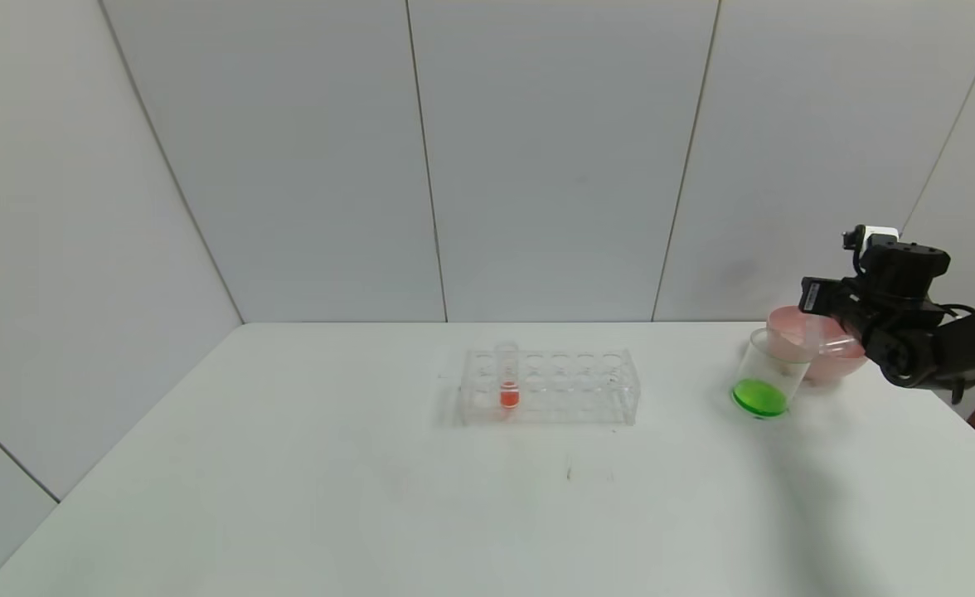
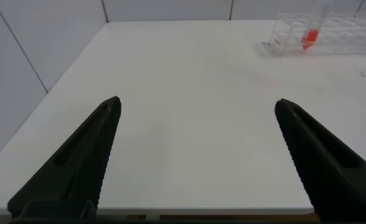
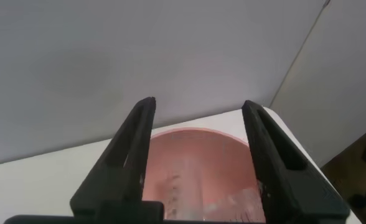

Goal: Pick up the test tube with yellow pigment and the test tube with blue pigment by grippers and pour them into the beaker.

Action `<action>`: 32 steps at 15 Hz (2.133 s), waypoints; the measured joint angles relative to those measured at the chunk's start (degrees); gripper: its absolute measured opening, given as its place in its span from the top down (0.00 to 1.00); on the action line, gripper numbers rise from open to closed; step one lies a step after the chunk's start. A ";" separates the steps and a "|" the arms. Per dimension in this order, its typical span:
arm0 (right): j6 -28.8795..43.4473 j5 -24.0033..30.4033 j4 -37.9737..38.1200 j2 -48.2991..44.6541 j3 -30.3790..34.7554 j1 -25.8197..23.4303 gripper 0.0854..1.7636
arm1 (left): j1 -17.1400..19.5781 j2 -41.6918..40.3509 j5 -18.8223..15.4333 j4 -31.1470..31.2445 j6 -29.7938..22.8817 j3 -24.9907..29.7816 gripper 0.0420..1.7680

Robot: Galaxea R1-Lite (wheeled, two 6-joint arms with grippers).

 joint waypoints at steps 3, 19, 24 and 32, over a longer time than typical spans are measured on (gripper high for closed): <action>-0.04 -3.35 4.68 1.73 -5.92 1.16 0.29 | 0.00 0.00 0.00 -0.02 0.02 0.00 0.00; 1.56 -1.80 -2.82 -23.43 21.37 21.89 0.07 | 0.00 0.00 0.00 -0.02 0.02 0.00 0.00; 1.54 3.90 -5.58 -38.97 34.34 16.91 0.05 | 0.00 0.00 0.00 -0.02 0.00 0.00 0.00; 0.88 10.87 -6.42 -68.97 53.07 7.72 0.04 | 0.00 0.00 0.00 -0.02 0.00 0.00 0.00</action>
